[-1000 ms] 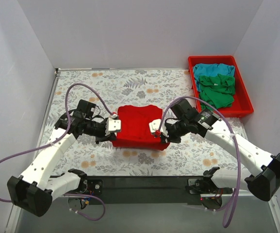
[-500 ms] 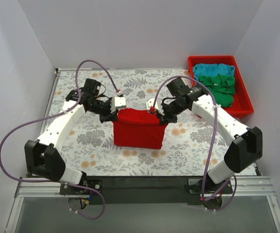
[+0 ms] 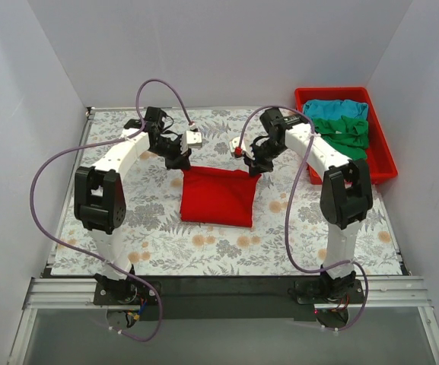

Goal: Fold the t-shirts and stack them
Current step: Fold the tshirt

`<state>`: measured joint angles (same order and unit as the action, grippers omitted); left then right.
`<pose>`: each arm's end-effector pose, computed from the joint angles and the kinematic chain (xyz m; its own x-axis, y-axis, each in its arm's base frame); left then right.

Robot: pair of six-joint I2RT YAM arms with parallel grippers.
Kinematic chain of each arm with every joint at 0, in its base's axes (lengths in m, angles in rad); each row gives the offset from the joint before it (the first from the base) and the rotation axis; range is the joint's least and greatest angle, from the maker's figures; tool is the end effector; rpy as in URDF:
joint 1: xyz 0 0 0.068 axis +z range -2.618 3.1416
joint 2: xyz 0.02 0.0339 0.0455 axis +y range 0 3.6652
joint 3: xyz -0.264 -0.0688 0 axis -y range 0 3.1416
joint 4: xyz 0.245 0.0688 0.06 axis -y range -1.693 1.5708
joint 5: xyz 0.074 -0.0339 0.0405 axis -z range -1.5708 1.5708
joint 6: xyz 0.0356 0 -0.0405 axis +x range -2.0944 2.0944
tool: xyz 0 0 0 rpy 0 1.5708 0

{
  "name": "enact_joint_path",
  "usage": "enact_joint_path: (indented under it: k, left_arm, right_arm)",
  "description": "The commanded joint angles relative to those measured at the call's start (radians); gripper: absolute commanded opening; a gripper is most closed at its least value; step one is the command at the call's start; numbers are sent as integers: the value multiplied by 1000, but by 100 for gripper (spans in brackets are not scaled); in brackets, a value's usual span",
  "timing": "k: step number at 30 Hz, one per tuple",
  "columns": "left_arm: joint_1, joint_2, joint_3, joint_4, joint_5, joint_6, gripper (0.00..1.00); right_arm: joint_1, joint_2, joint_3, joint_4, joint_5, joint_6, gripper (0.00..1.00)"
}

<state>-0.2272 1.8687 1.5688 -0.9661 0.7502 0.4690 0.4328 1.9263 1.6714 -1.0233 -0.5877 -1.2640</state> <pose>0.3641 -0.1091 0.2554 -0.6645 0.4930 -0.5617 0.7449 0.4976 -0.4445 0.3494 0.1832 0.2581 0.2086 -0.7775 -0.5932 -0.9779 -0.1749 -0.1146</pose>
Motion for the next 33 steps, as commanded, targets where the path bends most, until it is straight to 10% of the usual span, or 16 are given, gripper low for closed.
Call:
enact_joint_path:
  k: [1,17,20,25,33]
  left_arm:
    - [34,33,57,38,-20,31,0]
    - [43,231,111,228,-77,-44,0]
    - [52,250,117,289,-117,-117,9]
    - [121,218,175,455,-123,-461,24]
    - [149,-80,-154,558,127,-1120,40]
  right_arm:
    - [-48,69,85,-70,32,-66,1]
    - [-86,318,300,-41,86,-103,1]
    - [-89,344,353,17,132,-36,21]
    - [-127,306,393,167,176,244,41]
    - [-143,59,156,294,-104,855,40]
